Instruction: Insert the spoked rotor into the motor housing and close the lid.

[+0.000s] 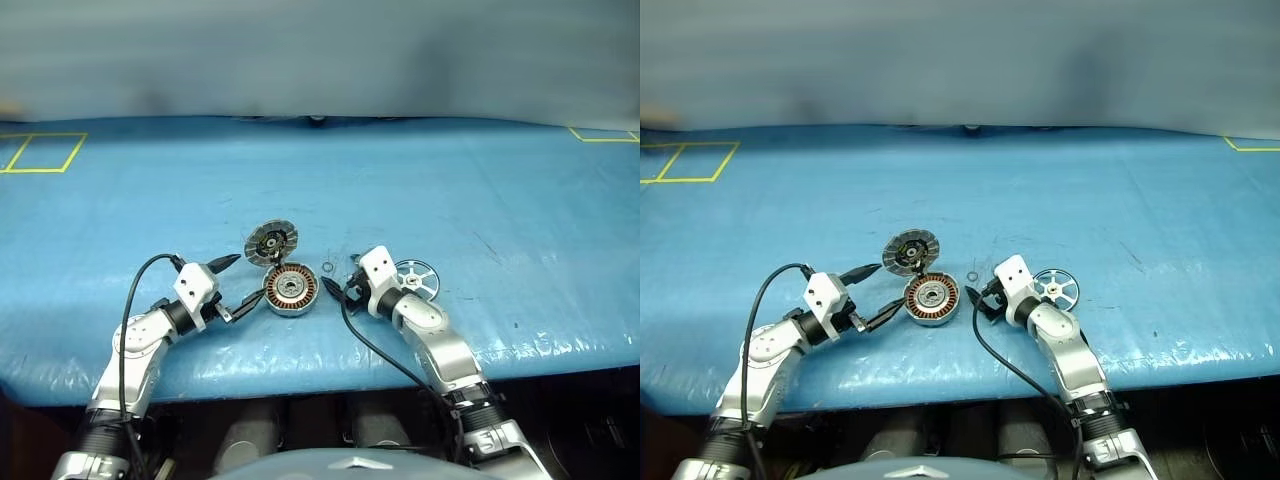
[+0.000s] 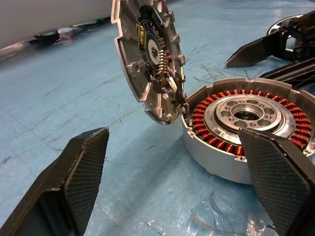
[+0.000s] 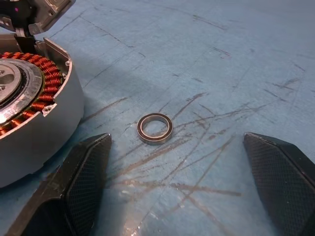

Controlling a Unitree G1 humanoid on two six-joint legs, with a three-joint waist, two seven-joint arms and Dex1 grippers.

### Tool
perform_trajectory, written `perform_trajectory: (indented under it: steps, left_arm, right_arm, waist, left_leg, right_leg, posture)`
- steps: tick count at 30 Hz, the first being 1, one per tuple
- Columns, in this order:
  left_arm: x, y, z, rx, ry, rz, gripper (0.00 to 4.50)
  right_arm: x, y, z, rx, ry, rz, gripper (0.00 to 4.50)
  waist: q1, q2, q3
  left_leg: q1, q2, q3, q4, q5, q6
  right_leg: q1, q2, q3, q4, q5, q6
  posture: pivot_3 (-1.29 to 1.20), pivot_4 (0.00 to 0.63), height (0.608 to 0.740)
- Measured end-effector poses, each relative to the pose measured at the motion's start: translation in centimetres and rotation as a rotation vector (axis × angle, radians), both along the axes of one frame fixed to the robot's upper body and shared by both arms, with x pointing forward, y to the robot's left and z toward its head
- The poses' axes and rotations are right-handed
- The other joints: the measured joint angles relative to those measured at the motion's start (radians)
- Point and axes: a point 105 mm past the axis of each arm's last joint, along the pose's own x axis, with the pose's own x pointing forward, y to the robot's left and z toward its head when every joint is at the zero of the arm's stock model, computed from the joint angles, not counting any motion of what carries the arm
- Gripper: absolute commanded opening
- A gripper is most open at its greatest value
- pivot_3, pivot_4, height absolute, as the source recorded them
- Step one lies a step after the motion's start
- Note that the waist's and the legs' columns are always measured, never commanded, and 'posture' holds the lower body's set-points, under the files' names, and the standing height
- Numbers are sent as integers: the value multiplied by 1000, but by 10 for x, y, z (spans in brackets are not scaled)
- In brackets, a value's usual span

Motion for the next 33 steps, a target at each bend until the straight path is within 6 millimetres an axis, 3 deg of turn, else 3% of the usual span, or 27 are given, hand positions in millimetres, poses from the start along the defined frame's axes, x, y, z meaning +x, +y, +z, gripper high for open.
perform_trajectory:
  steps: [11,19,27,33]
  left_arm:
    - [0,-2,2,-15,-20,-16,4458]
    - [-2,-2,-1,-13,-16,-28,4500]
    - [-3,1,-4,-1,-18,-31,4500]
    - [-1,-2,-3,-16,-35,-38,4500]
  right_arm:
    - [10,11,0,20,19,17,4500]
    - [8,-2,-2,3,45,-14,1977]
    - [-1,-3,-4,-63,34,10,1977]
    - [-5,-4,-4,-39,37,1,50]
  waist:
    - [0,0,0]
    - [1,-1,-1]
    - [1,-1,-2]
    - [2,-1,-2]
  left_leg:
    - [1,0,0,-2,0,-1]
    - [2,0,0,-3,0,-1]
    - [4,0,0,-5,0,-1]
    - [4,0,0,-5,0,-1]
  right_leg:
    - [0,0,0,-1,2,-2]
    - [0,0,0,-1,0,-3]
    - [2,-1,0,-1,-3,0]
    - [2,-1,0,-2,-3,0]
  posture:
    - [0,150,740]
    - [0,150,740]
    - [0,150,740]
    - [0,150,740]
